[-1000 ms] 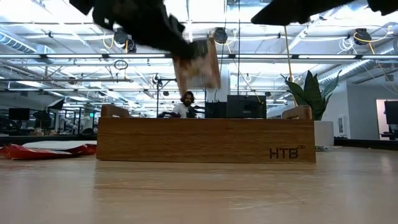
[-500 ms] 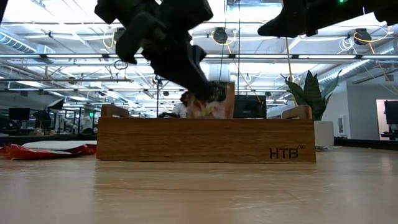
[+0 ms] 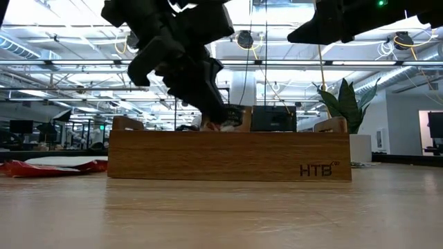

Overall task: Pick & Place Tea
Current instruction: Put the brown tea bag into the middle section of the wooden organizer

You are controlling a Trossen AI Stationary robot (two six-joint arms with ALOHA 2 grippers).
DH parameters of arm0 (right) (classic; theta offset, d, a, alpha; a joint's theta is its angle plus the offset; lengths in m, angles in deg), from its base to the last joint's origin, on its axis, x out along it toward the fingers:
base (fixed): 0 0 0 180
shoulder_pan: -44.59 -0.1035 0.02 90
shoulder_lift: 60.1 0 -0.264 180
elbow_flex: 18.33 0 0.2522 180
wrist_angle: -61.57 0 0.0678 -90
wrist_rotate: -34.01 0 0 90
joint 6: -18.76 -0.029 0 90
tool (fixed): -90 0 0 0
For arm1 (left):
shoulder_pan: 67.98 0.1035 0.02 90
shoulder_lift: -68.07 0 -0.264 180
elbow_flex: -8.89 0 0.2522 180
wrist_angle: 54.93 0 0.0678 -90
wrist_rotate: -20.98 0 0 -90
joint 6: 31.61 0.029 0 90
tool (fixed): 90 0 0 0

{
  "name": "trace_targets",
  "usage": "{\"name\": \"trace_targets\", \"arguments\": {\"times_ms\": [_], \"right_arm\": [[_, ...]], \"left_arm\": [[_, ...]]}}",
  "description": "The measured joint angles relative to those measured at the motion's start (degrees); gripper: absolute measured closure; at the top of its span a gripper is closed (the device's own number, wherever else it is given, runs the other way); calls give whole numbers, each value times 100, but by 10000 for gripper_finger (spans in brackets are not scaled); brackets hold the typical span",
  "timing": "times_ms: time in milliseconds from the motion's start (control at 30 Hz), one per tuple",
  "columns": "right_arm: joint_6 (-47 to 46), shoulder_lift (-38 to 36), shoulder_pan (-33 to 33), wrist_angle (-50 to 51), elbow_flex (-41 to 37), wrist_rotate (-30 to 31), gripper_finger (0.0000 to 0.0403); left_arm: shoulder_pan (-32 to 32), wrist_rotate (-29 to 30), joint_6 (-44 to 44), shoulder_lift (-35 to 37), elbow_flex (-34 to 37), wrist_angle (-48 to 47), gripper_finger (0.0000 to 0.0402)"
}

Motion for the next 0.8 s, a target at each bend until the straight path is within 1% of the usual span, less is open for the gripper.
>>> {"name": "trace_targets", "arguments": {"times_ms": [233,367,533,800], "right_arm": [[-2,0,-4,50,0,2,306],[-1,0,-4,52,0,2,307],[-2,0,-4,63,0,0,301],[-2,0,-4,83,0,0,298]], "left_arm": [[-4,0,71,2,-4,51,393],[0,17,-17,2,-4,32,381],[0,230,-81,2,-4,16,358],[0,708,-117,3,-4,-16,308]]}}
